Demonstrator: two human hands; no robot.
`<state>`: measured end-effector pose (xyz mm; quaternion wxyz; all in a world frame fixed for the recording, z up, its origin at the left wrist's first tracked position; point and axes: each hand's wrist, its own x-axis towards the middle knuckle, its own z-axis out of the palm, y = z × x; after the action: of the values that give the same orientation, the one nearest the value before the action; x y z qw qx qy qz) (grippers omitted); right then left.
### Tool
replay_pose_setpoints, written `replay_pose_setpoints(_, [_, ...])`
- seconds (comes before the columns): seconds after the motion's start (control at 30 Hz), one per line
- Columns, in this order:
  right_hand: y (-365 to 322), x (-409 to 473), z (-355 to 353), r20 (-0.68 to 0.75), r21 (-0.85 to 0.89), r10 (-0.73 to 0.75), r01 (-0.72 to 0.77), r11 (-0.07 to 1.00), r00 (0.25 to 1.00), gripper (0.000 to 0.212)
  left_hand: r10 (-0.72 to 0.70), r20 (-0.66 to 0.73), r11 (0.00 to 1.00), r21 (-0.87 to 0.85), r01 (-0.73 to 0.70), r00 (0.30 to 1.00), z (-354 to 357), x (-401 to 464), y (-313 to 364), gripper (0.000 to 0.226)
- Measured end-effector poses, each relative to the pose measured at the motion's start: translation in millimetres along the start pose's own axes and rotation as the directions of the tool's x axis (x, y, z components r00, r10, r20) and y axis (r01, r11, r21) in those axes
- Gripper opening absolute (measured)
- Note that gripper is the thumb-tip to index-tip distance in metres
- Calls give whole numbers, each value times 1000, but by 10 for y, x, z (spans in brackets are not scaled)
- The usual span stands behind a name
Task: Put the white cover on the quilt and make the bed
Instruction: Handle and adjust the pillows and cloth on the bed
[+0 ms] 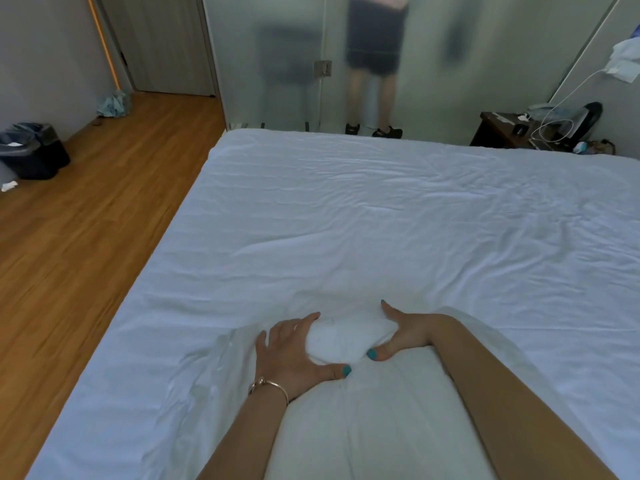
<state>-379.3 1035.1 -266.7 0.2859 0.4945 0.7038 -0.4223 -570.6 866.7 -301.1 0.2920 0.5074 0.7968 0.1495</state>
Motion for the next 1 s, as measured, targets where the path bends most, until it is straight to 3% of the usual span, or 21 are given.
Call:
replay_pose_setpoints(0.13, [-20, 160, 11, -21, 18, -20, 20, 1000, 1000, 164, -8, -19, 998, -59, 7, 1000, 39, 107, -84, 125])
replay_pose_setpoints(0.23, [-24, 176, 63, -94, -32, -12, 9, 999, 995, 163, -12, -20, 998, -63, 10, 1000, 63, 153, -115, 130])
replay_pose_setpoints(0.33, [-40, 187, 125, -144, -116, 18, -35, 993, 989, 153, -25, -8, 999, -32, 25, 1000, 82, 193, -126, 135])
replay_pose_setpoints(0.47, [-69, 76, 183, -168, -91, 65, -81, 993, 984, 147, -25, -12, 999, 22, 25, 1000, 32, 37, -62, 127])
replay_pose_setpoints(0.67, [-280, -487, 421, -281, -299, -24, -64, 952, 959, 125, 13, -196, 1000, 28, -7, 980, 18, -508, -119, 119])
replay_pose_setpoints(0.73, [-317, -736, 562, -361, -362, -53, -87, 928, 931, 107, 34, -241, 998, 61, -20, 970, -21, -758, -117, 120])
replay_pose_setpoints(0.8, [-343, -1001, 772, -589, -424, -181, -111, 899, 788, 81, 63, -320, 994, 107, -30, 945, -46, -1000, -103, 119])
replay_pose_setpoints(0.83, [-349, -1126, 886, -705, -442, -269, -109, 891, 656, 72, 85, -366, 992, 120, -44, 927, -68, -1110, -90, 119])
replay_pose_setpoints(0.9, [-322, -1372, 1117, -794, -480, -421, -26, 877, 439, 65, 166, -411, 978, 187, -95, 897, -163, -1340, -27, 120])
replay_pose_setpoints(1.0, [-279, -1789, 1323, -841, -465, -451, 28, 885, 297, 61, 207, -205, 941, 310, -137, 957, -591, -1682, 210, 132])
